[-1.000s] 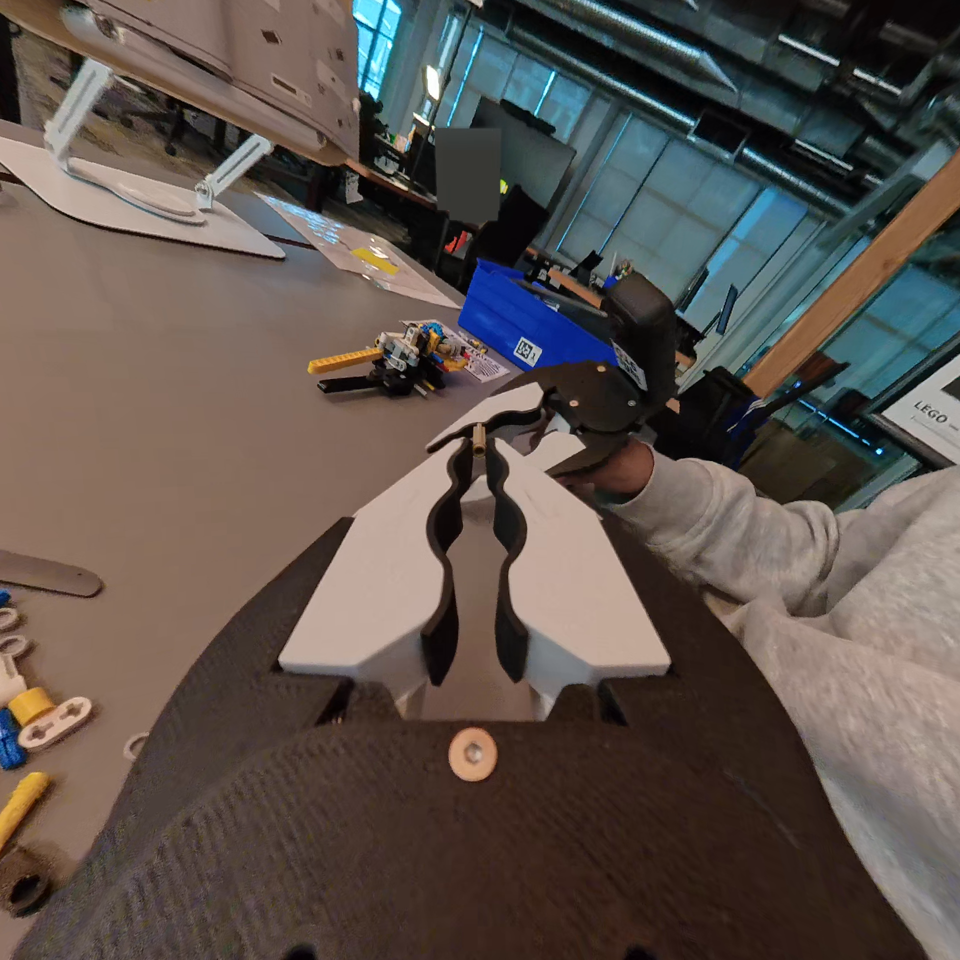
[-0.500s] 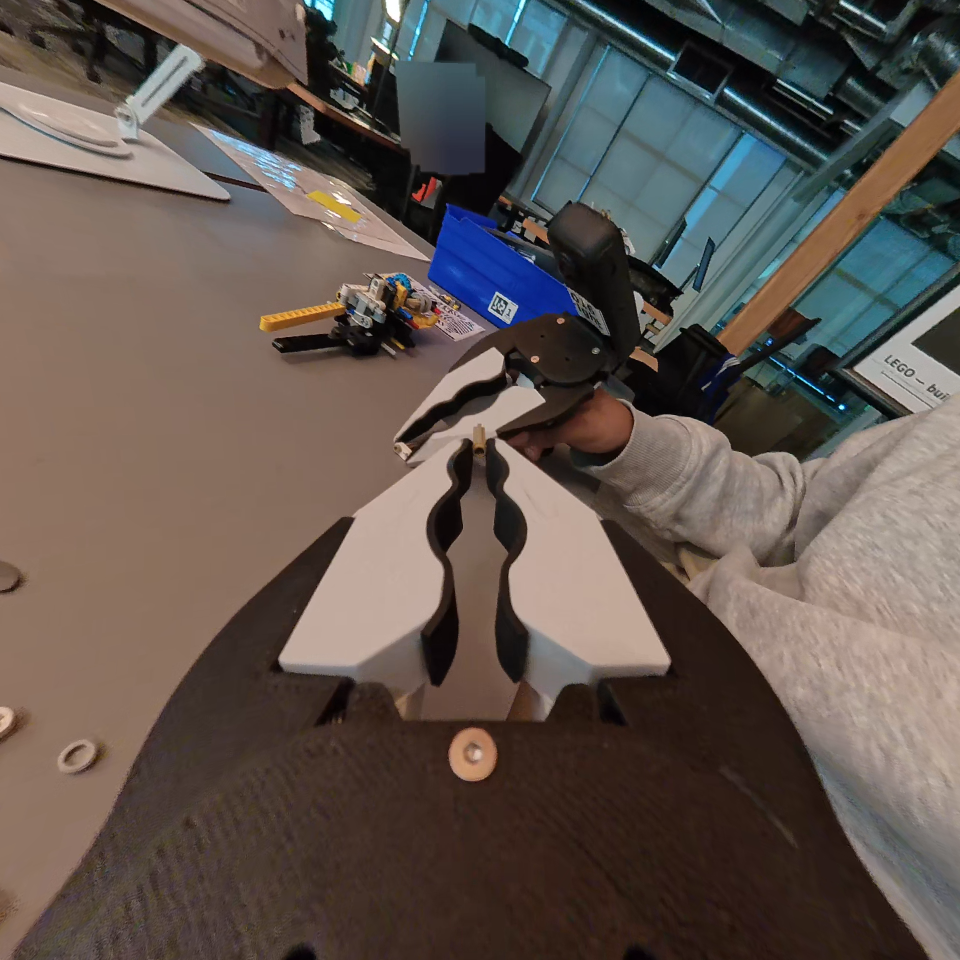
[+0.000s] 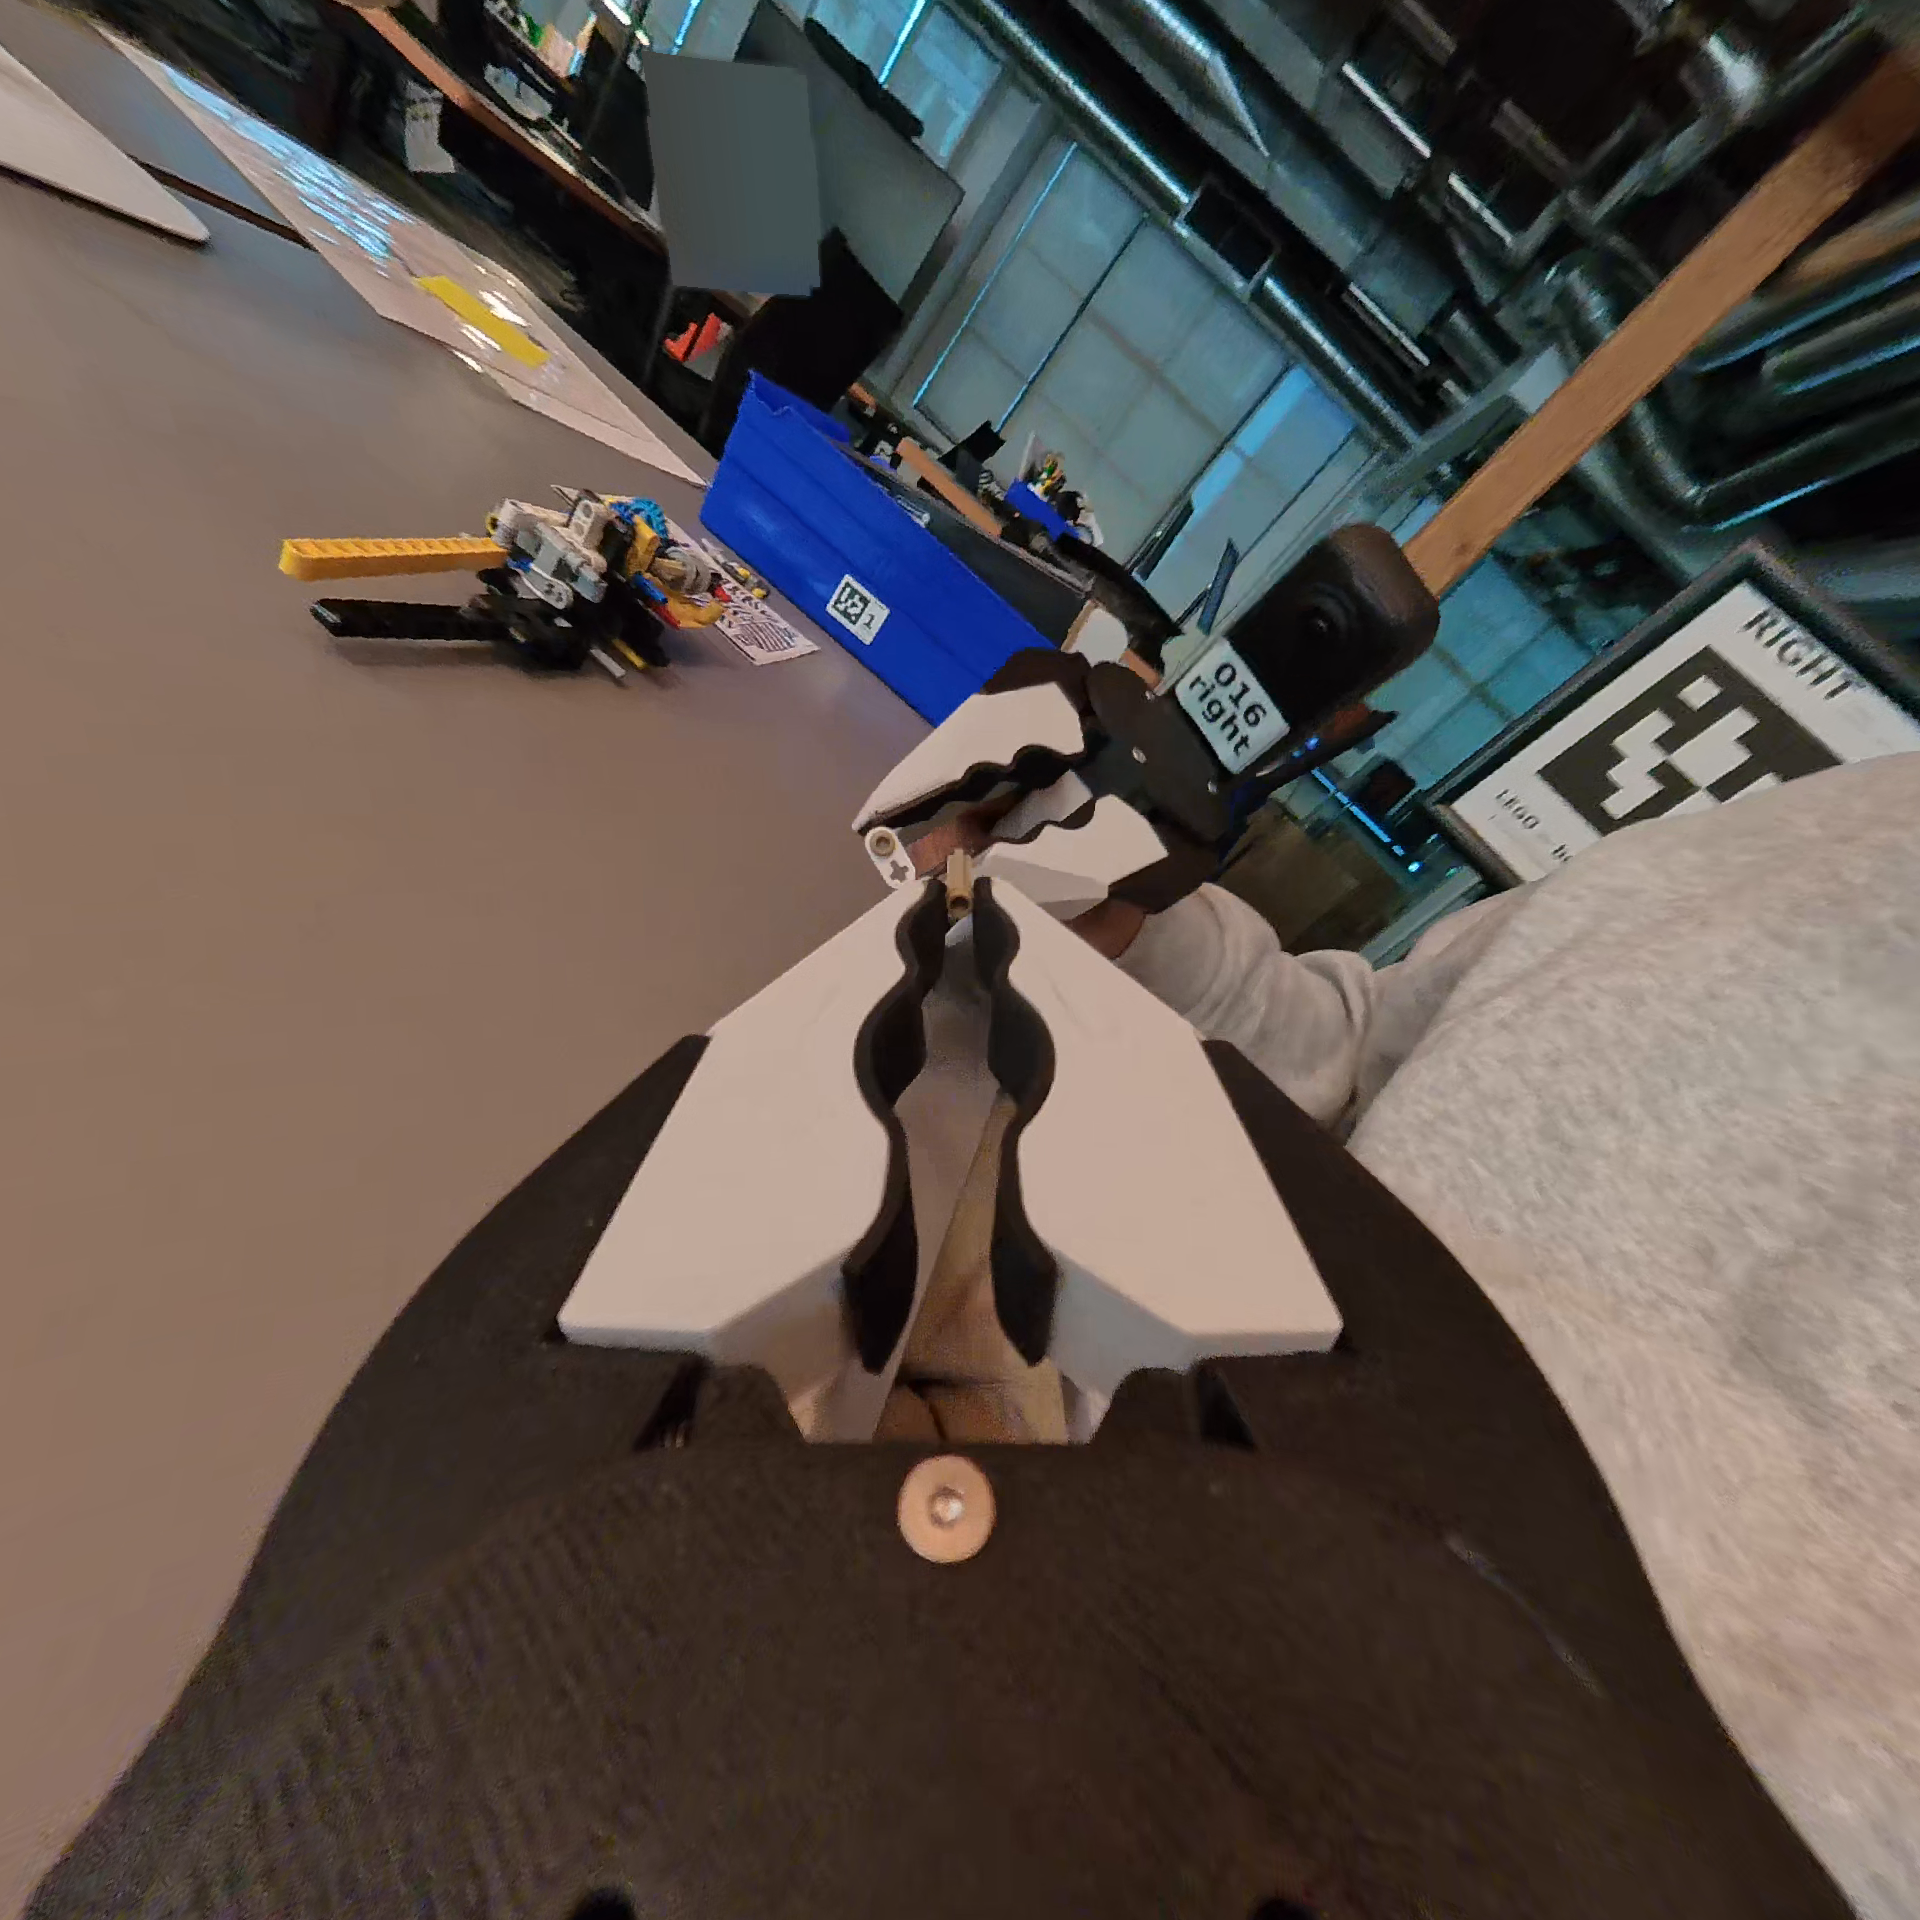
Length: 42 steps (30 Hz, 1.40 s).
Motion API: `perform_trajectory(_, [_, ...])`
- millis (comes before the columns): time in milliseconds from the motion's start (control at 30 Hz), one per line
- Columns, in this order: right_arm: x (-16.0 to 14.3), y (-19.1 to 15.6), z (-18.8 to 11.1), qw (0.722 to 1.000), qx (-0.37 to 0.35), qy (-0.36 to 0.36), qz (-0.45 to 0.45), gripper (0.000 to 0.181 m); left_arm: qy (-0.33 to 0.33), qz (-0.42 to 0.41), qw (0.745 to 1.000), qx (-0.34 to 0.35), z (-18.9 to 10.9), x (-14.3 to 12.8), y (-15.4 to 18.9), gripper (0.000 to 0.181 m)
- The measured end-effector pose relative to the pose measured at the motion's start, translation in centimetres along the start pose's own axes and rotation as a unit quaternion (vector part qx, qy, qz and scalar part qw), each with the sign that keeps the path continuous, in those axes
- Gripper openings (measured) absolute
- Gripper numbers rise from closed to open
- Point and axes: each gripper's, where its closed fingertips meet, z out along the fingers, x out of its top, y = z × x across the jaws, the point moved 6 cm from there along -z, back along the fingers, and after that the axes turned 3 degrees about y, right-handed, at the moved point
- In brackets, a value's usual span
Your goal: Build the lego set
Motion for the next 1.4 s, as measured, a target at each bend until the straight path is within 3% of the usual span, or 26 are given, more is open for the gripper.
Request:
perform_trajectory(33, [0.1, -0.1, 0.1, 1.000, -0.005, 0.002, -0.008, 0.014, -0.002, -0.010, 1.000, 0.000, 0.1, -0.1, -0.1, 0.002])
perform_trajectory(267, [-0.1, -1.1, 0.8, 0.999, -0.013, -0.007, -0.044, 0.014, -0.029, -0.043, 0.998, 0.022, 0.4, -0.8, -1.0, 0.001])
perform_trajectory(600, [-0.2, -1.0, 1.0, 1.000, -0.013, 0.001, -0.023, 0.014, -0.040, -0.061, 0.997, 0.027, 0.5, -1.2, -1.4, 0.001])
perform_trajectory(1400, [-0.6, -1.2, 1.1, 0.999, -0.002, -0.025, -0.041, 0.014, -0.069, -0.052, 0.995, 0.058, 0.5, -1.8, -1.8, 0.001])
